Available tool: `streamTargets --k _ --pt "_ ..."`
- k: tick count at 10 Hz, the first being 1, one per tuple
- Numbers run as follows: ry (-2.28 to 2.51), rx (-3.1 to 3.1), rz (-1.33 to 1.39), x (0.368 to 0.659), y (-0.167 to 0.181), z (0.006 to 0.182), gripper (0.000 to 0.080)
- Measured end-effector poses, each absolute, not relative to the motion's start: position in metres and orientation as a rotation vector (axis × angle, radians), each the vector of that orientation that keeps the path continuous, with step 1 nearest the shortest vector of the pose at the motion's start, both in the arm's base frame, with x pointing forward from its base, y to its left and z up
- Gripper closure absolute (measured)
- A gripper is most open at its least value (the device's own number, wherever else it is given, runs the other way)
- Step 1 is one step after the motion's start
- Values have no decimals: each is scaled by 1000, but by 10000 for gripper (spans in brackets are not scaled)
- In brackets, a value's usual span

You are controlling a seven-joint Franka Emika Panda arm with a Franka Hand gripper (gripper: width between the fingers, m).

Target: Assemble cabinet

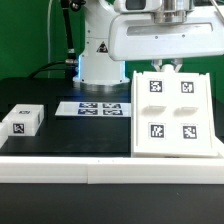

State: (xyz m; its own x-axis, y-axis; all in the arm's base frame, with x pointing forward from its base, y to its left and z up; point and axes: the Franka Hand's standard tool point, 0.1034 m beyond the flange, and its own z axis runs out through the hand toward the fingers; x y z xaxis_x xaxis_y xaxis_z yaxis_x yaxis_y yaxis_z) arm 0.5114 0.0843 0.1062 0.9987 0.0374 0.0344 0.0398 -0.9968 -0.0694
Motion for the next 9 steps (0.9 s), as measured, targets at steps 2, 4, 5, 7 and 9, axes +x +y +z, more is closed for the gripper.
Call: streamTargets --k 2,4,5,7,9 --pt "-61 -3071 -48 511 84 105 798" --pt "-86 -3069 -42 516 84 110 798" --pt "-86 -3068 -41 520 85 114 798" --pt "-87 -3066 -19 528 85 123 798" --pt "-87 -3066 -11 529 85 124 798"
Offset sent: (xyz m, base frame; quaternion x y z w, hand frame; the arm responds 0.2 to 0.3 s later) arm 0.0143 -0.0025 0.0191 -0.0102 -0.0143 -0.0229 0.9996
